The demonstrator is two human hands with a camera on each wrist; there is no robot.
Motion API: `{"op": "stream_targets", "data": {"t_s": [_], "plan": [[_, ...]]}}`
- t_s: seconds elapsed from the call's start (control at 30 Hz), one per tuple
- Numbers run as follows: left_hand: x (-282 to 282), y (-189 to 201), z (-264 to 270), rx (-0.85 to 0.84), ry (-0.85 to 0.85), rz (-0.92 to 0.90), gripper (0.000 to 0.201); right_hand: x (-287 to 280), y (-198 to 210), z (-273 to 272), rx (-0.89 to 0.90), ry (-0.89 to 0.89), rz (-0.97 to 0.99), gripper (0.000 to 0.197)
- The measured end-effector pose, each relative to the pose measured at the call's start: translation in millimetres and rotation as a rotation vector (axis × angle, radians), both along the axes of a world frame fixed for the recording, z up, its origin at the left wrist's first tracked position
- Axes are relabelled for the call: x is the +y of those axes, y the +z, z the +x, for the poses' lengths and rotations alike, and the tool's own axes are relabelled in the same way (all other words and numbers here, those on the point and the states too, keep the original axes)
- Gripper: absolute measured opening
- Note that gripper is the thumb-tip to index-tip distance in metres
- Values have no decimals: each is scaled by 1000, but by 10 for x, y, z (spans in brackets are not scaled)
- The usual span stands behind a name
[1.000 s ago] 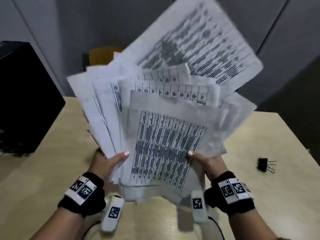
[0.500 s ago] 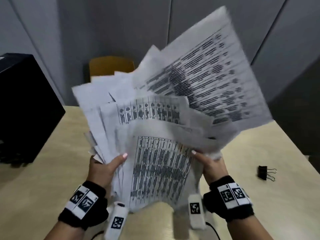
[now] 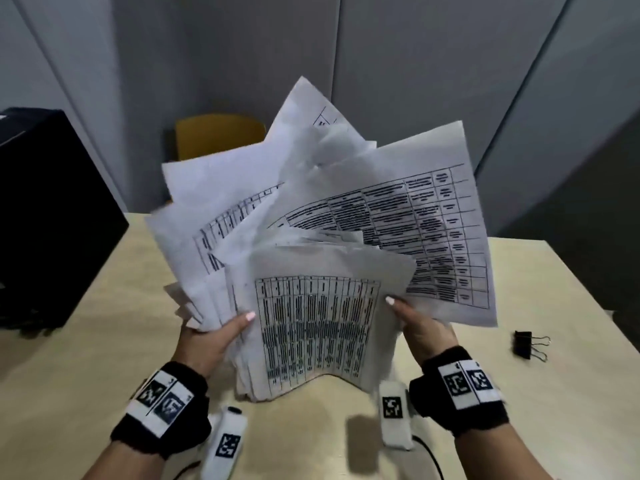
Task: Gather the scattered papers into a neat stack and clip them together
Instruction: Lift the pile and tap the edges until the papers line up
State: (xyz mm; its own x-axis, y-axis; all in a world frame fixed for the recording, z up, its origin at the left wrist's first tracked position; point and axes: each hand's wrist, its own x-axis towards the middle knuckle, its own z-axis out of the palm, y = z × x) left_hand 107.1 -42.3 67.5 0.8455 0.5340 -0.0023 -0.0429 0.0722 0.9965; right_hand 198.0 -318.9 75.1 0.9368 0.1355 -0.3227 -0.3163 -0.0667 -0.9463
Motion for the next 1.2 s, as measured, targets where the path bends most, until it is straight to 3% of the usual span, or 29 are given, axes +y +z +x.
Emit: {"op": "stream_targets", "data": {"t_s": [0.1, 0.17, 0.23, 0.33, 0.43, 0.5, 0.63, 0.73, 0.8, 0.9, 0.93, 1.03, 1.07, 1.2], "plan": [[61, 65, 1, -59, 8, 38, 27, -49, 26, 11, -89, -27, 139, 72], [114, 74, -43, -158, -79, -1, 26, -76, -24, -43, -161, -68, 254, 70], [163, 86, -80, -204, -180, -18, 41, -65, -71, -106, -156, -92, 252, 69], [109, 58, -53, -151, -221, 14, 38, -10, -62, -89, -147, -126, 177, 48], [-5, 57, 31, -72, -40, 84, 30, 36, -23, -45, -73, -108, 133, 70], [-34, 142, 62, -101, 5, 75, 25, 54, 59, -12, -206, -112, 172, 66], [155, 249, 39, -256, -113, 65, 32, -92, 60, 42, -320, -120, 349, 69], [245, 162, -14, -216, -166, -36, 69, -130, -14, 10, -327, -65, 368, 66], [213, 125, -24, -181, -167, -29, 80, -86, -34, -42, -275, -42, 400, 76], [63, 192, -10, -184, -201, 28, 40, -27, -30, -62, -243, -26, 348, 86], [14, 195, 13, -212, -199, 31, 44, -16, -16, -57, -234, -34, 320, 82], [-55, 209, 68, -233, -131, -21, 29, 37, 40, -52, -217, -108, 248, 38], [-45, 219, 75, -253, -129, -62, 20, 60, 64, -54, -209, -152, 243, 32], [-10, 262, 60, -286, -213, -58, 57, 133, 96, -67, -220, -237, 249, 42]]}}
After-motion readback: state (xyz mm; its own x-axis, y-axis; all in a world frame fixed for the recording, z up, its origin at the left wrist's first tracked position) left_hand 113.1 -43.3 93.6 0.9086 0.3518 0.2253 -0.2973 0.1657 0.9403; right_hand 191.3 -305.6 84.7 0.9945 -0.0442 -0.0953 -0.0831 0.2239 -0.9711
